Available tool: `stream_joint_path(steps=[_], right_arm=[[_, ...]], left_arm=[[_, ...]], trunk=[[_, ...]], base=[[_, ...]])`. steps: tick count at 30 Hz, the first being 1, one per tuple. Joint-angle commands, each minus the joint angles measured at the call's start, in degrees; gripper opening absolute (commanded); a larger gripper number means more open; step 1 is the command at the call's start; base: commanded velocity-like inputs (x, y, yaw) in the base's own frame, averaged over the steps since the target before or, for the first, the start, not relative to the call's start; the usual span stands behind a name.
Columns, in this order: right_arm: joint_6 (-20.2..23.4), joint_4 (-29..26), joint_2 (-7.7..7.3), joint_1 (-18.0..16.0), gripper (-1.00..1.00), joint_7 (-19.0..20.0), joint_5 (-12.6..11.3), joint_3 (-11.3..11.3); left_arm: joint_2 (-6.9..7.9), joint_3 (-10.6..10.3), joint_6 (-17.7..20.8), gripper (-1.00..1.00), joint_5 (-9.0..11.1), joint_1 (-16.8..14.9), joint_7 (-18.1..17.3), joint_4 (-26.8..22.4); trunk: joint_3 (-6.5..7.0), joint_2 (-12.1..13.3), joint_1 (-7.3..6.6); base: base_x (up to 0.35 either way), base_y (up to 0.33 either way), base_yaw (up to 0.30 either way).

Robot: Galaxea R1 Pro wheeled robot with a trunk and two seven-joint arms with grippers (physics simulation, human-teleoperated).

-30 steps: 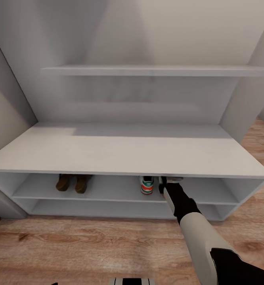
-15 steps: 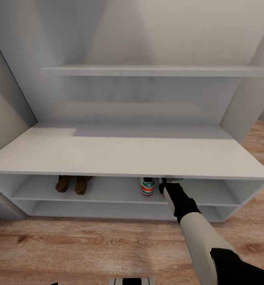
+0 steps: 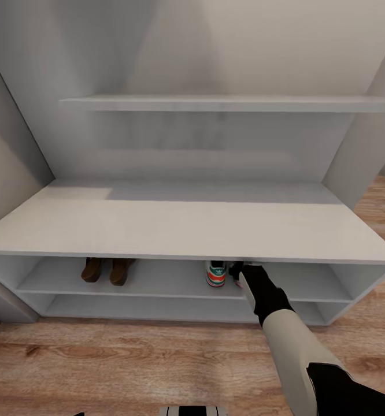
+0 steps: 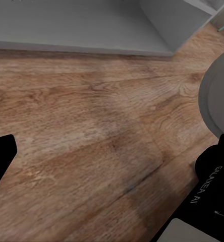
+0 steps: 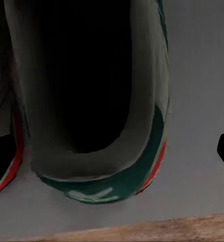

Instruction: Pick up the two gym shoes and the two sandals from the corridor floor and place them onto the hallstand (shoe rack) in the corridor, making sure they are on the rack and not on the floor. Arrange them so the two gym shoes are next to each other and the two sandals are next to each other.

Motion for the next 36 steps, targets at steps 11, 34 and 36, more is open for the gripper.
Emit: stream_joint_path(steps=[11, 34, 36], right_arm=[[0.50, -1.50, 0.07, -0.02, 1.00, 0.18, 0.61, -0.25], [0.50, -1.15, 0.07, -0.02, 1.00, 0.18, 0.57, -0.25], [0.50, -1.09, 0.07, 0.01, 1.00, 0.18, 0.57, -0.25]], left_arm=[[-0.04, 0.22, -0.38, 1.00, -0.36, -0.06, -0.17, 0.00], [-0.04, 0.20, -0.38, 1.00, -0.38, -0.06, -0.17, 0.02], [-0.04, 0.19, -0.38, 1.00, -0.39, -0.06, -0.17, 0.02]], trunk=[[-0.05, -0.02, -0.01], [-0.05, -0.02, -0.01], [-0.05, -0.02, -0.01]], base=[[-0.214, 0.000, 0.000], [-0.324, 0.000, 0.000], [-0.324, 0.000, 0.000]])
